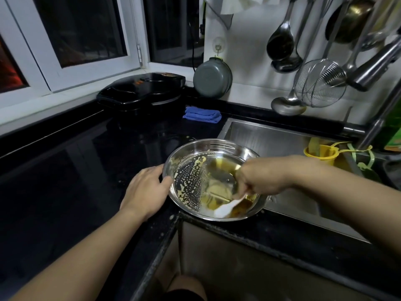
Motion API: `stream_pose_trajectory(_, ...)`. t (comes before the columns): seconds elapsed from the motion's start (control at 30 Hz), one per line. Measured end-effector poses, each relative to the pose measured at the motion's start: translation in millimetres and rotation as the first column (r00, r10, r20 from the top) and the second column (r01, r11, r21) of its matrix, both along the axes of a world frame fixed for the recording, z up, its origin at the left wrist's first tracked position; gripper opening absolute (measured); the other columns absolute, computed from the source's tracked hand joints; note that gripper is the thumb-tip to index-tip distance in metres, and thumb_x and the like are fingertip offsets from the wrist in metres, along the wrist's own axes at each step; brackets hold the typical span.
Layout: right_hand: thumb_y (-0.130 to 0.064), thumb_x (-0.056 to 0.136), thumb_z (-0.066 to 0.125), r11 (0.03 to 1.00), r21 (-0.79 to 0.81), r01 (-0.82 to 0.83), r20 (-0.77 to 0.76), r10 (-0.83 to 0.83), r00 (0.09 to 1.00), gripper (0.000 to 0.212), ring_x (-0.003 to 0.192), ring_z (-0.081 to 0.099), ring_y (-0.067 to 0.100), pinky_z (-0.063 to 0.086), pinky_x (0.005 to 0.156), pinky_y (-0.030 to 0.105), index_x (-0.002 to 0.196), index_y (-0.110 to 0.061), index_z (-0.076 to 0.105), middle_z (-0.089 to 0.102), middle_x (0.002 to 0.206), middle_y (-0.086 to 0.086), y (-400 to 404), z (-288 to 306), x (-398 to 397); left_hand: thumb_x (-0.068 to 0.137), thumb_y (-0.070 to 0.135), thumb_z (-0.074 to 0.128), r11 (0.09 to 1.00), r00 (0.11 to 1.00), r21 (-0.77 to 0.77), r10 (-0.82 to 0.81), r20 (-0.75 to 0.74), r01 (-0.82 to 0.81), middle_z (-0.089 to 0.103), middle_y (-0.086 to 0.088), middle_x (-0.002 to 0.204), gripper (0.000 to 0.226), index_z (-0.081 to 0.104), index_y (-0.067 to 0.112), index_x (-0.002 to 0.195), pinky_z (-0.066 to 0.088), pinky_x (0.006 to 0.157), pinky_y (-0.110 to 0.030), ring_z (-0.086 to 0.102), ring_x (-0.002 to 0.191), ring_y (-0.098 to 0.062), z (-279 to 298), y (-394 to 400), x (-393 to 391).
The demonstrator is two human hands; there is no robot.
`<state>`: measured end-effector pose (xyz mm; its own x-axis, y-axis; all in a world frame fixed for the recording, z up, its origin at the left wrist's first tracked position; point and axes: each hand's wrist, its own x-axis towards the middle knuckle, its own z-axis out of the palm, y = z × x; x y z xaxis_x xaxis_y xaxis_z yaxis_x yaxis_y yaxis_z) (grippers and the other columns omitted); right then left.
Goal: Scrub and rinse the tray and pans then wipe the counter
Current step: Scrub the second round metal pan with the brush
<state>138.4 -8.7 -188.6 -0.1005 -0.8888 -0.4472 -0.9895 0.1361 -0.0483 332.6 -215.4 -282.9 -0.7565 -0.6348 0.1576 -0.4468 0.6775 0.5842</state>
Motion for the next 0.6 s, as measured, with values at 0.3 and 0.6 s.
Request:
stream_pose_trajectory(0.3, -0.027, 0.1, 0.06, 0.998, -0.064, -0.008, 0.068, 0.013, 0.998, 0.02, 0.08, 0.061, 0.008, 0.05, 0.072, 0.022, 0.111, -0.027, 0.076, 0.068, 0.085, -0.018, -29.9, -13.0, 11.0, 0.095, 0.049, 0.034, 1.0, 1.0, 0.014, 0.005, -0.014, -0.005, 0.064, 0.017, 0.124, 0.035, 0.065, 0.042, 0.111, 0.042, 0.102, -0.04, 0.049, 0.124, -0.01, -3.0, -1.2, 0.3)
stream_pose_trajectory(0.6, -0.013, 0.097, 0.062, 0.997, 0.016, 0.078, 0.024, -0.078, 0.997, 0.027, 0.07, 0.051, 0.001, 0.038, 0.06, 0.006, 0.115, -0.028, 0.075, 0.056, 0.074, -0.026, -15.7, -1.5, 0.8, 0.095, 0.049, 0.035, 1.0, 1.0, 0.013, 0.002, -0.015, -0.002, 0.064, 0.017, 0.126, 0.033, 0.065, 0.042, 0.109, 0.039, 0.094, -0.036, 0.047, 0.121, -0.008, -5.0, -4.2, -1.9)
